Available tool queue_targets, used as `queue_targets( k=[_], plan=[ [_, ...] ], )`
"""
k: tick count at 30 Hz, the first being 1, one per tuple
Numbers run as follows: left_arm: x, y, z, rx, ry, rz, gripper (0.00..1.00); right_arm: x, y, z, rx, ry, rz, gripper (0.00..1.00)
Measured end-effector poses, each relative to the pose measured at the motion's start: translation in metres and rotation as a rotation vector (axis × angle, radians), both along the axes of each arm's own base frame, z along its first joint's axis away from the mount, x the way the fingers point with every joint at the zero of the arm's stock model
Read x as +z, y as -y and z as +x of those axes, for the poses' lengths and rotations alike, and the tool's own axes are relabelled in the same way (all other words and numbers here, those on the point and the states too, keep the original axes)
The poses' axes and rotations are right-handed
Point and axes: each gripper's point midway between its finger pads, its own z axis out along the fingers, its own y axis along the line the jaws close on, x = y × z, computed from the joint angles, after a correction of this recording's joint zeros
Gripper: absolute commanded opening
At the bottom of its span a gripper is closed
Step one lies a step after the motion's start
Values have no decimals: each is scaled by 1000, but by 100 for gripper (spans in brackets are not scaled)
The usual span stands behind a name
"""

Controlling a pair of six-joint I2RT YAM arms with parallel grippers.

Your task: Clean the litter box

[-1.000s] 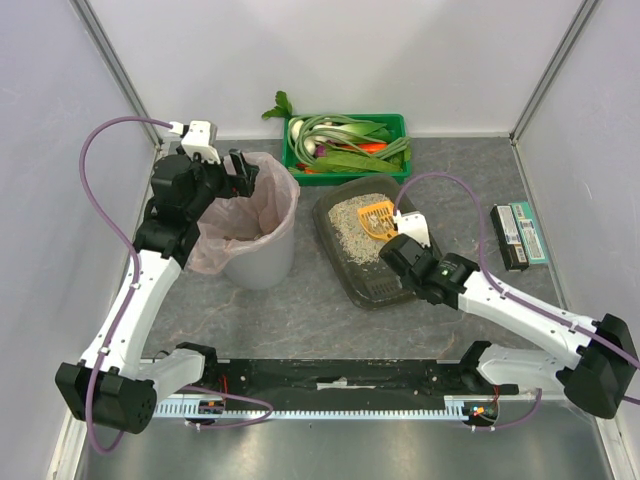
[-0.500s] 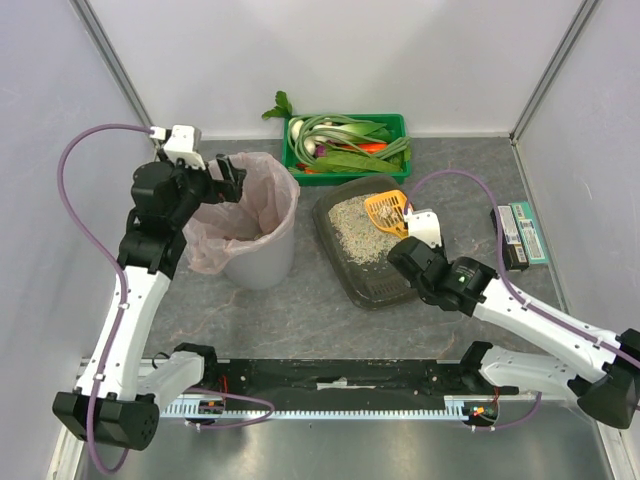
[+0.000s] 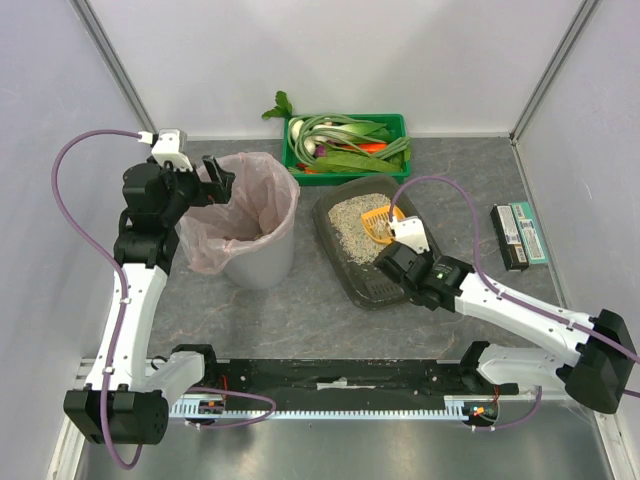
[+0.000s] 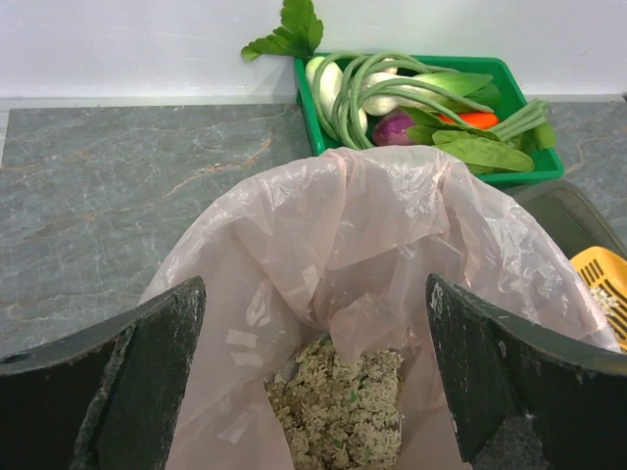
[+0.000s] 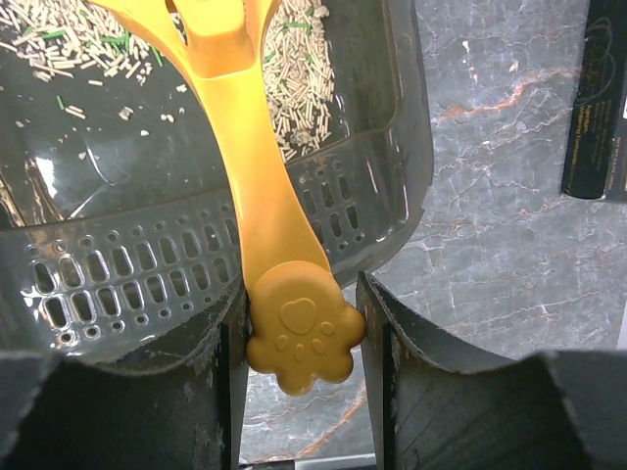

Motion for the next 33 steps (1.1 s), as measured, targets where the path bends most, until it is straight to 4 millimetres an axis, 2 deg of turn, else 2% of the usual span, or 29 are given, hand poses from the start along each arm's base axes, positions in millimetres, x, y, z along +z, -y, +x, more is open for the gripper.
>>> queue_targets(
  k=[2, 4, 10, 13, 16, 17, 22, 25, 29, 33],
  plan=[
    [-2, -1, -1, 7, -6, 1, 100, 5, -1, 1, 7, 8, 5, 0],
    [-5, -5, -2, 26, -14, 6, 100, 19, -6, 6, 19, 40, 38, 0],
    [-12, -43, -3, 193, -40, 38, 100, 76, -23, 23, 49, 150, 119, 0],
    [-19, -55, -5, 249, -63, 58, 99, 90, -27, 28, 61, 174, 122, 0],
    [-30, -62, -7, 281, -99, 76, 85, 94, -29, 30, 74, 182, 104, 0],
    [-32, -62, -7, 283, -107, 78, 75, 95, -29, 30, 75, 183, 102, 0],
    [-45, -59, -5, 260, -150, 78, 54, 111, -32, 33, 114, 205, 73, 0],
    [-49, -56, -4, 241, -163, 74, 45, 127, -34, 35, 141, 226, 66, 0],
    [-49, -54, -3, 225, -161, 60, 37, 155, -36, 39, 166, 272, 68, 0],
    [-51, -40, -1, 166, -168, 34, 30, 176, -36, 43, 191, 315, 58, 0]
  ],
)
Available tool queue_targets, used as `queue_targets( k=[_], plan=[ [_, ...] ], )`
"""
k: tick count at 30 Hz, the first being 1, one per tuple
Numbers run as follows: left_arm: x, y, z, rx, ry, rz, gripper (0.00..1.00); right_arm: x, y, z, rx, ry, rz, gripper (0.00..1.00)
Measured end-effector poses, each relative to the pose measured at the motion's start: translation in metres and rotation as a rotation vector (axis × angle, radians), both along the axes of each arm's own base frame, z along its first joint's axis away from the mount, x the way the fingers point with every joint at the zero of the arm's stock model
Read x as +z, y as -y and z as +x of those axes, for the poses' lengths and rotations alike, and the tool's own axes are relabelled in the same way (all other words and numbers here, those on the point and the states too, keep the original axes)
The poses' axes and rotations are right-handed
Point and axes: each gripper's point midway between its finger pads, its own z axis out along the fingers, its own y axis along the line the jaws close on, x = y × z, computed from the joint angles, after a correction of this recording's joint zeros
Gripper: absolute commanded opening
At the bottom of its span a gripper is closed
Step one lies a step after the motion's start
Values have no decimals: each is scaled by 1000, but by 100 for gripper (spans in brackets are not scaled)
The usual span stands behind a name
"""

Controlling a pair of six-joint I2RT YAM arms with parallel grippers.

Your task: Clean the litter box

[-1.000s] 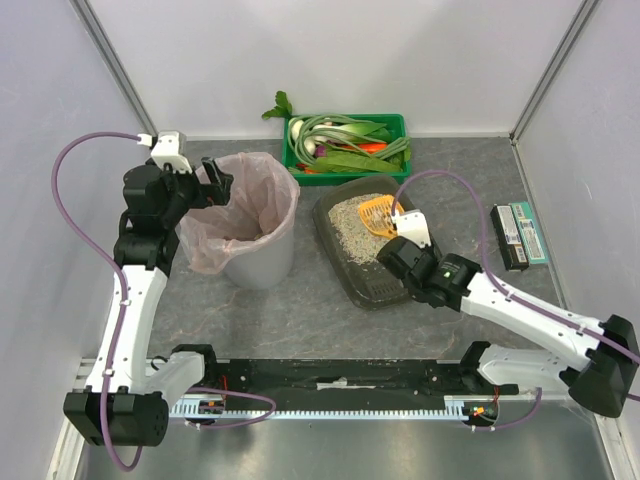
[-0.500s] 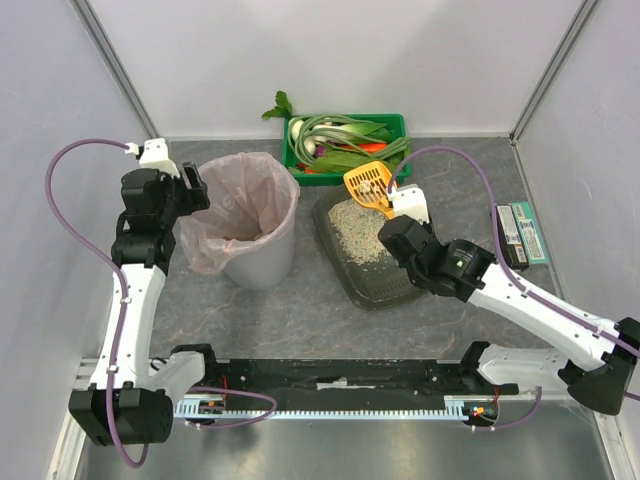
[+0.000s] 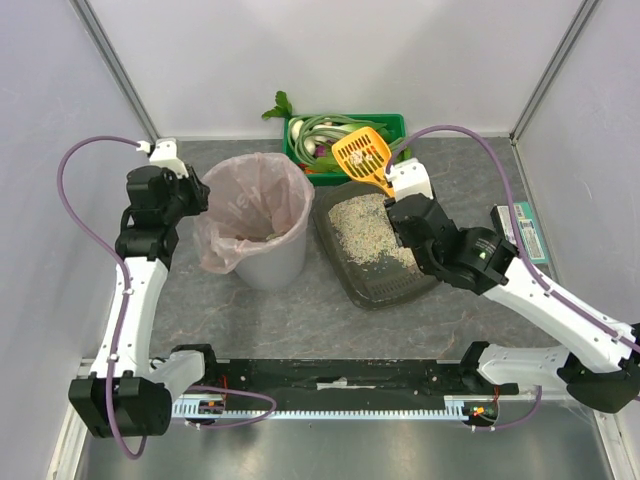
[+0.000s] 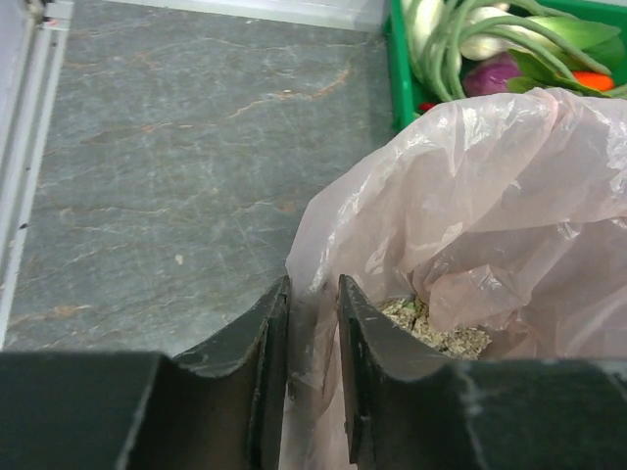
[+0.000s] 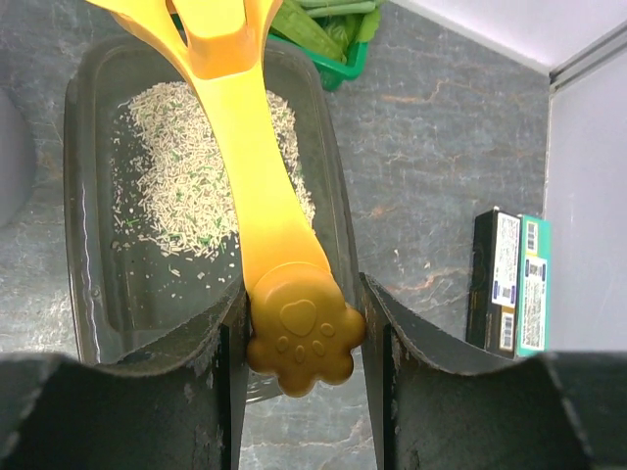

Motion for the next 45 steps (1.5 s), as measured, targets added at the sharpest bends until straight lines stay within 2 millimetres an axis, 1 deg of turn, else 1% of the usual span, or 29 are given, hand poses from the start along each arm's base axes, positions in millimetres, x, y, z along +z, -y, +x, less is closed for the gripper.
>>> queue_targets(
  k=[4, 7, 8, 10, 12, 13, 15, 17, 26, 31, 34, 36, 38, 42, 45],
  plan=[
    [0, 21, 2, -66, 6, -13, 24, 9, -6, 5, 36, 24, -19, 0],
    [-1, 45, 1, -142, -1, -28, 18, 16, -22, 8, 88, 41, -28, 0],
    [-2, 49, 1, -154, 0, -29, 17, 18, -29, 8, 108, 48, -36, 0],
    [-2, 53, 0, -171, -2, -36, 12, 22, -45, 7, 159, 65, -54, 0],
    [-2, 54, 0, -172, -3, -38, 8, 25, -58, 6, 196, 81, -76, 0],
    [-2, 54, 0, -172, -2, -39, 5, 25, -65, 5, 214, 93, -94, 0],
    [-2, 54, 0, -172, -2, -40, 2, 24, -73, 4, 233, 109, -141, 0],
    [-2, 55, 0, -173, -2, -40, 2, 23, -79, 5, 240, 127, -188, 0],
    [-2, 56, 1, -176, 5, -41, 2, 25, -83, 11, 213, 242, -376, 0],
    [-2, 56, 2, -177, 7, -41, 2, 12, -89, 14, 268, 297, -490, 0],
    [-2, 56, 2, -178, 7, -41, 2, 4, -87, 12, 315, 342, -573, 0],
    [-2, 56, 2, -180, 8, -42, 2, 3, -84, 11, 344, 379, -626, 0],
    [-1, 57, 2, -181, 9, -43, 2, 6, -82, 9, 365, 424, -676, 0],
    [-1, 57, 2, -182, 10, -43, 2, 18, -82, 7, 383, 515, -764, 0],
    [-2, 57, 2, -183, 10, -43, 2, 23, -84, 3, 401, 587, -869, 0]
  ],
)
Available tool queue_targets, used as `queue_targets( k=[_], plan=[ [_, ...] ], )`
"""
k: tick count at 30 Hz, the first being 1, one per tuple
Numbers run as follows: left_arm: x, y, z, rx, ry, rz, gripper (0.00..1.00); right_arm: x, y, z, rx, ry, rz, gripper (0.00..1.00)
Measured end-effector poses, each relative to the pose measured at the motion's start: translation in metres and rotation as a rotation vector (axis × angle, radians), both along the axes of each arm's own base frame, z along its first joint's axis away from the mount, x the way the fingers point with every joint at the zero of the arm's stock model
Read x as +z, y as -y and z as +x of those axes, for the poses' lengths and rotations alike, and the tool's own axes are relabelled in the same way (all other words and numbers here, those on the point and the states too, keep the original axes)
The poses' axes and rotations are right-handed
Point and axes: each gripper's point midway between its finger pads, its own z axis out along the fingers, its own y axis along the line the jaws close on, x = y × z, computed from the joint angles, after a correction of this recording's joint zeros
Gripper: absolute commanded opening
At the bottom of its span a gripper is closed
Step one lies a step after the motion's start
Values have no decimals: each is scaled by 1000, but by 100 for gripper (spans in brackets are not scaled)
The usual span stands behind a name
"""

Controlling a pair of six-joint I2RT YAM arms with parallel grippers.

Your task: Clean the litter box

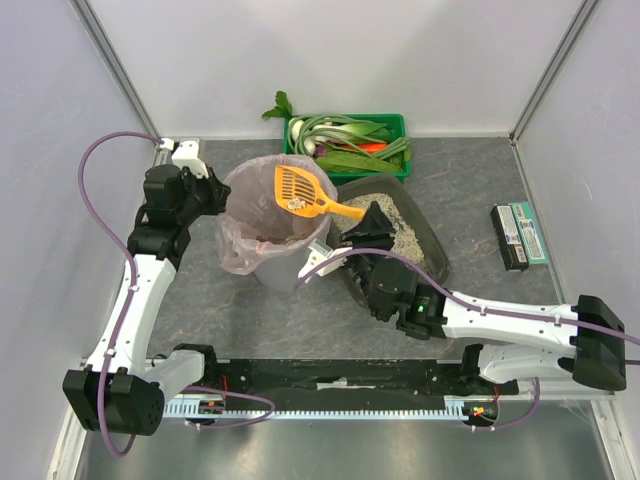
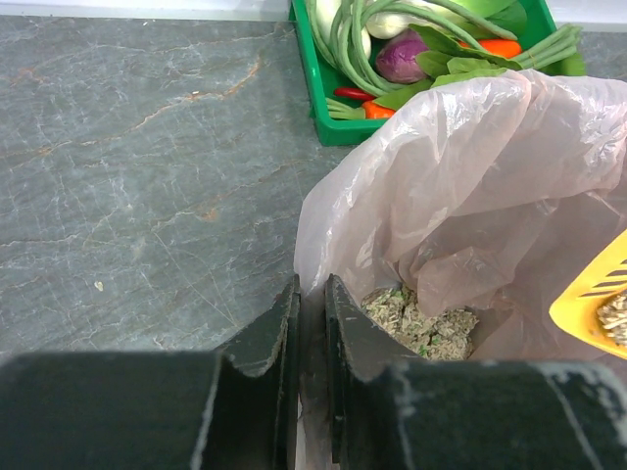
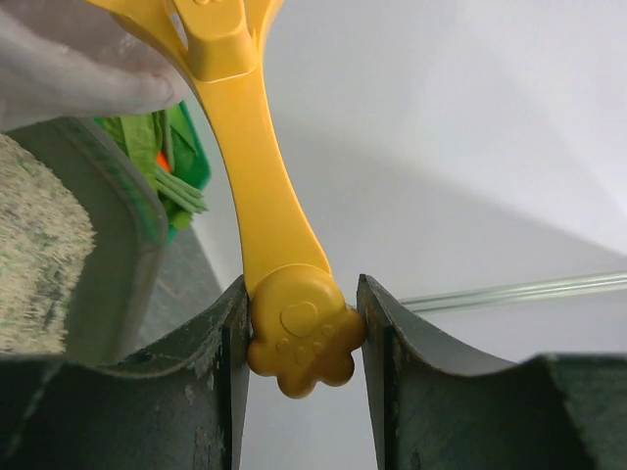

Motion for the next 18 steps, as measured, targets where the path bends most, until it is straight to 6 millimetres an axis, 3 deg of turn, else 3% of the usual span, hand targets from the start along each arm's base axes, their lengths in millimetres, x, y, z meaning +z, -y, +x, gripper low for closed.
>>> queue_targets(
  k=[5, 12, 18],
  plan=[
    [0, 0, 0, 0, 0, 0, 2, 1, -7, -5, 10, 110, -173, 0],
    [0, 0, 0, -1, 0, -1, 2, 22, -11, -13, 27, 264, -275, 0],
    [0, 0, 0, 0, 0, -4, 2, 13, -23, -17, 52, 366, -375, 0]
  ],
)
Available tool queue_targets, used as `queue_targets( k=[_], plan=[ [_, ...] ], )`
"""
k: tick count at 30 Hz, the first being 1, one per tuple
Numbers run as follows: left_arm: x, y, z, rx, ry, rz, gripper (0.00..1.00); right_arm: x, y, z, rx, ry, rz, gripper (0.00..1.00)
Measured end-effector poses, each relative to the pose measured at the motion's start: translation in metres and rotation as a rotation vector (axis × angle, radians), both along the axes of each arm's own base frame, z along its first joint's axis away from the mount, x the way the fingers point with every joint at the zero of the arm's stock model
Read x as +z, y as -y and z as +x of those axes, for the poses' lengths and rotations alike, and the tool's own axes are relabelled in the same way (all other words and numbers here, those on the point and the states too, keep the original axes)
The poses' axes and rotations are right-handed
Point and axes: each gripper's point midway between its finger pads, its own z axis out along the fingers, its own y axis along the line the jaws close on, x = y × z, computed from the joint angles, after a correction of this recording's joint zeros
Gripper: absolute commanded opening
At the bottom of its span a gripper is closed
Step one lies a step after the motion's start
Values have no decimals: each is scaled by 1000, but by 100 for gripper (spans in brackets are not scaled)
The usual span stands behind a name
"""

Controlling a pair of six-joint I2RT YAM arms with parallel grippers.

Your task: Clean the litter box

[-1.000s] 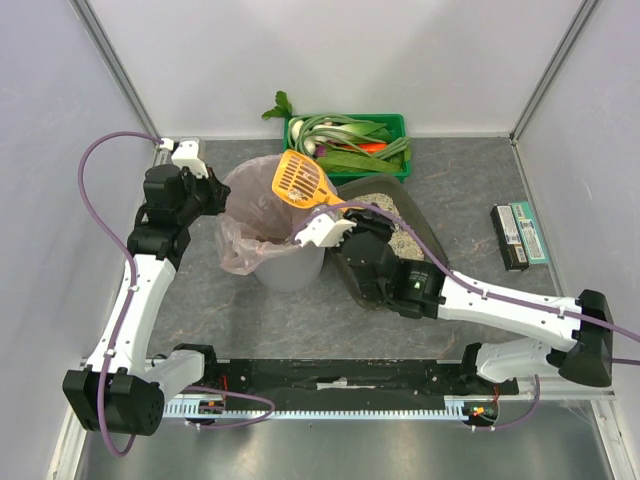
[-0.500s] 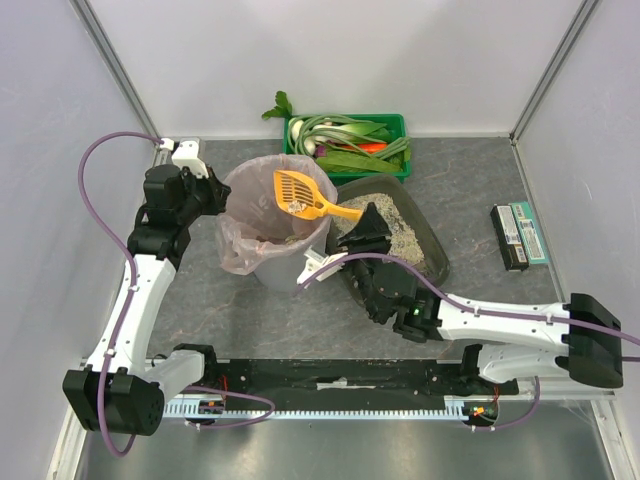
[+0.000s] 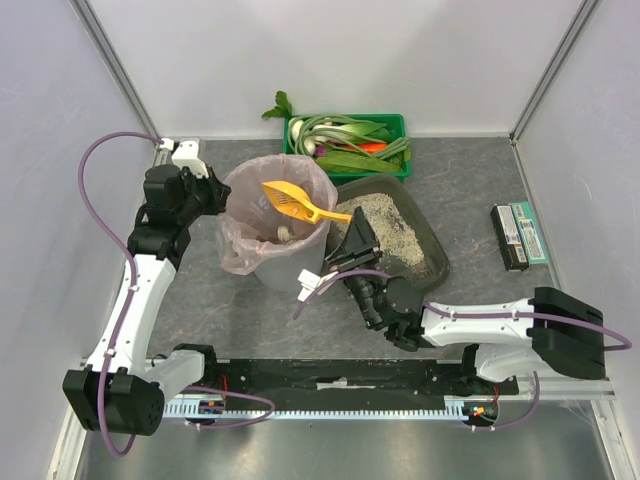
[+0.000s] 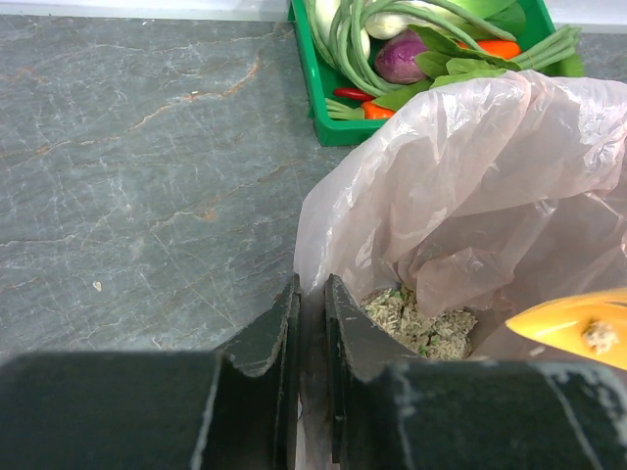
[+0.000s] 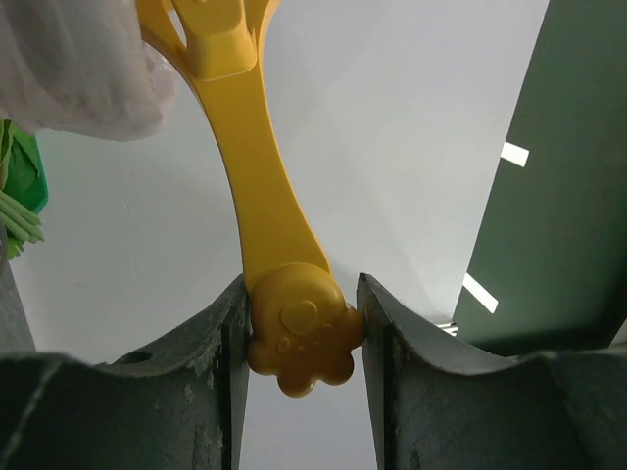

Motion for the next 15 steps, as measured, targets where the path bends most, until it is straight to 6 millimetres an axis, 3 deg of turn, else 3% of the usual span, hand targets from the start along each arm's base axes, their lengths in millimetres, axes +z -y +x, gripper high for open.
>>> queue_targets(
  k=[5, 15],
  plan=[
    [0, 0, 0, 0, 0, -1, 2, 3, -12, -10, 54, 51, 4, 0],
    [1, -1, -3, 12, 7, 3, 2, 17, -5, -12, 32, 60, 68, 0]
  ],
)
